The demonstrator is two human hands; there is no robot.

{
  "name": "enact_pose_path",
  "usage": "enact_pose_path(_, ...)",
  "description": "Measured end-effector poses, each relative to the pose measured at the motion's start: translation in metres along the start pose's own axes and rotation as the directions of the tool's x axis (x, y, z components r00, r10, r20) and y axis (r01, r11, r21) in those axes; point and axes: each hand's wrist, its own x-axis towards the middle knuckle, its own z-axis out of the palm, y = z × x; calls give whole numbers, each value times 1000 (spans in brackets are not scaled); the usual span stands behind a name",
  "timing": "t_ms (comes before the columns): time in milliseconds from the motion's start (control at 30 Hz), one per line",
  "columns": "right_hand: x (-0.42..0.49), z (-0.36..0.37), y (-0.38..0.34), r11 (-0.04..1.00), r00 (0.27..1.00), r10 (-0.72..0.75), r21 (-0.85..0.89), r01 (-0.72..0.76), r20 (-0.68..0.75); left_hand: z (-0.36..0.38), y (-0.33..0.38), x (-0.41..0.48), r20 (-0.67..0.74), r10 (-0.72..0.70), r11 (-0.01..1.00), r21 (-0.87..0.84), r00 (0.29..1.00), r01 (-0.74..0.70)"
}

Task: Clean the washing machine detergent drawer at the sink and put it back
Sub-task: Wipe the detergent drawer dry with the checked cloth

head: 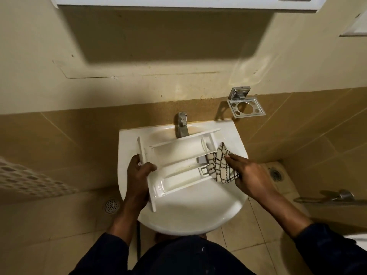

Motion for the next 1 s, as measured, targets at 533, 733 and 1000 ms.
enact_pose_path(533, 8, -25, 16, 936, 912, 348, 19, -352, -218, 6, 14, -4, -10, 137, 987, 87, 991, -136)
enact_pose_path(733, 7, -12, -51, 965, 914, 220, 213, -153, -340, 17, 7, -7, -20, 86, 975, 205, 996, -81)
enact_pose_path(1000, -2, 17, -98, 980, 978, 16, 196, 25, -208, 49, 25, -21, 114, 264, 671, 692, 958, -267)
